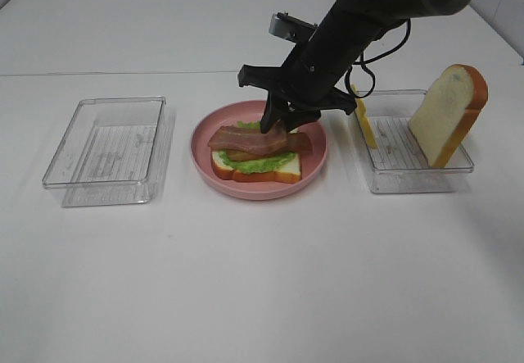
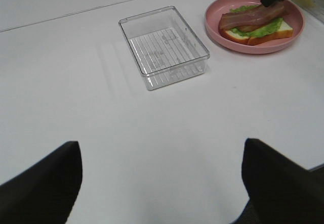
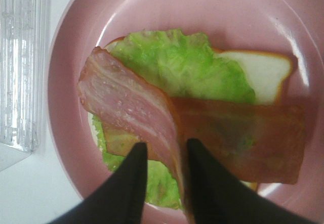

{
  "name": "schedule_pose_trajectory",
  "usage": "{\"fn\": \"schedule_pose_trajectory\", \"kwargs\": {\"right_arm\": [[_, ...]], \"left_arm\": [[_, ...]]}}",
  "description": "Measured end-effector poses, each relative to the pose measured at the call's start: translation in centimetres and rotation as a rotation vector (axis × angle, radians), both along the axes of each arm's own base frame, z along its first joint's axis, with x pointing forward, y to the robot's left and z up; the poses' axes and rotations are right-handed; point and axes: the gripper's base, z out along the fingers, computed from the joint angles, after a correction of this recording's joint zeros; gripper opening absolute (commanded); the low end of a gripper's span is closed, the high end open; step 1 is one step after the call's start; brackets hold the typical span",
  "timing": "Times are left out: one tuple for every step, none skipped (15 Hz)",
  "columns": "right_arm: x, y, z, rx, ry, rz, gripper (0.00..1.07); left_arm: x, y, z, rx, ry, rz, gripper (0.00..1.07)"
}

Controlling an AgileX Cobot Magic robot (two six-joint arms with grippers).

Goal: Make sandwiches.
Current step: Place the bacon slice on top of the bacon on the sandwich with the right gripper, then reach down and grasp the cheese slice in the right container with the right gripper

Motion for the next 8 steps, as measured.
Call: {"fn": "schedule_pose_trajectory", "kwargs": {"right_arm": [[0.0, 0.0, 0.0, 0.0, -0.001, 0.0, 0.66], [0.0, 0.0, 0.1, -0.004, 0.0, 0.005, 0.74], [-0.1, -0.1, 0.6, -0.011, -0.003, 0.016, 0.75], [-0.1, -0.2, 1.4, -0.02, -0.019, 0.029, 0.75], [-0.3, -0.5, 2.9, -0.045, -0.055, 0.049, 0.75], [-0.6, -0.9, 4.2, -0.07, -0.065, 0.068, 0.75], [-0.8, -1.1, 5.4, -0.098, -0.067, 0.078, 0.75], [-0.8, -1.8, 6.9, -0.177, -0.064, 0.105, 0.75]], "left_arm": [[0.0, 0.0, 0.0, 0.0, 0.0, 0.0, 0.81], [0.0, 0.0, 0.0, 0.0, 0.0, 0.0, 0.81], [0.0, 0.0, 0.0, 0.0, 0.0, 0.0, 0.81], [0.0, 0.0, 0.0, 0.0, 0.0, 0.0, 0.81], [0.0, 0.0, 0.0, 0.0, 0.0, 0.0, 0.81], [0.0, 0.0, 0.0, 0.0, 0.0, 0.0, 0.81], [0.0, 0.0, 0.0, 0.0, 0.0, 0.0, 0.81], [0.0, 0.0, 0.0, 0.0, 0.0, 0.0, 0.81]]}}
